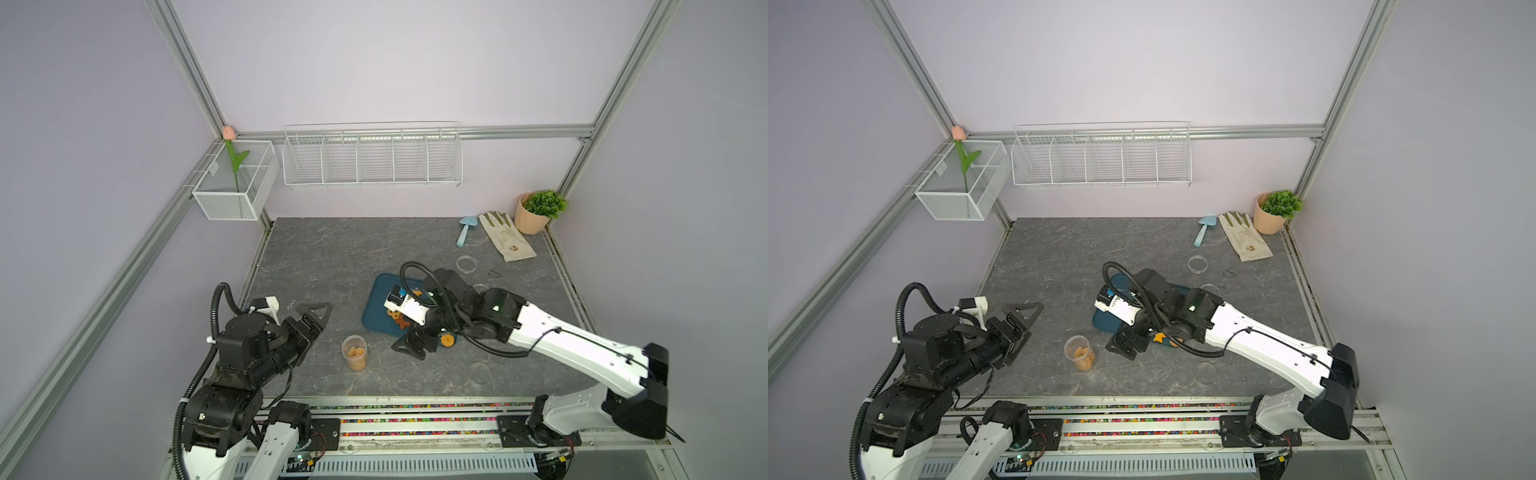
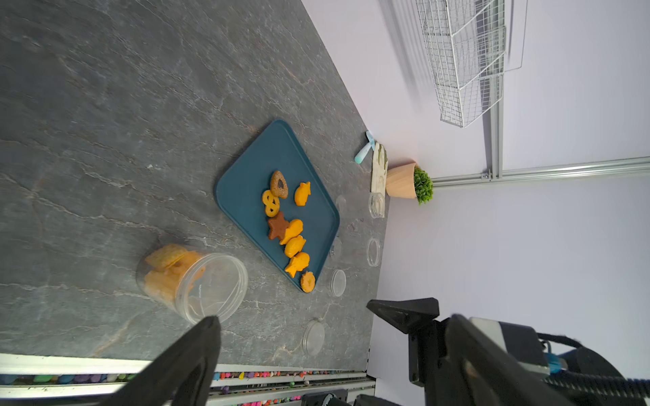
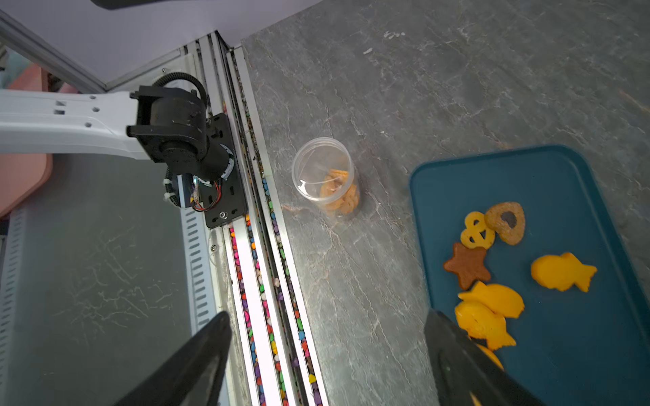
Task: Pour the cookies out of the jar
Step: Pick up the jar from the center of the board.
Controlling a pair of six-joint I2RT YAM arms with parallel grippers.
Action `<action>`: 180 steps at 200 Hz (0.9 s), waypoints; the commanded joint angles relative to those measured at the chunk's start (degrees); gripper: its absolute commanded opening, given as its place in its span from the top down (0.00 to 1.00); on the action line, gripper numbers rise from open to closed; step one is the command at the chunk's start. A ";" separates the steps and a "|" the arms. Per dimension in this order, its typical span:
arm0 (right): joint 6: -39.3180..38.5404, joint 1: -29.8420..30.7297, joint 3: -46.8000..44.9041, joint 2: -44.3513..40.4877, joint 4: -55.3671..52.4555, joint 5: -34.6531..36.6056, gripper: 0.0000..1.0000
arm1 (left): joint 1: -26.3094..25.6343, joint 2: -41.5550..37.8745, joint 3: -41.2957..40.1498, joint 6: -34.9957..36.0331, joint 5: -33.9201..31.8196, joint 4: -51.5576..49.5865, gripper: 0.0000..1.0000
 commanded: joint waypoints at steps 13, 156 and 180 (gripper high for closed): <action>-3.16 5.29 2.88 6.30 0.26 2.69 0.12 | 0.28 -2.61 4.14 0.48 -8.10 -9.32 0.00; -0.12 10.06 15.58 25.83 -3.58 12.58 0.12 | 0.28 -5.88 5.65 1.60 -10.45 -13.96 0.00; 0.37 10.01 17.94 28.14 -4.49 13.83 0.12 | 0.28 -5.99 5.75 1.78 -10.85 -14.14 0.00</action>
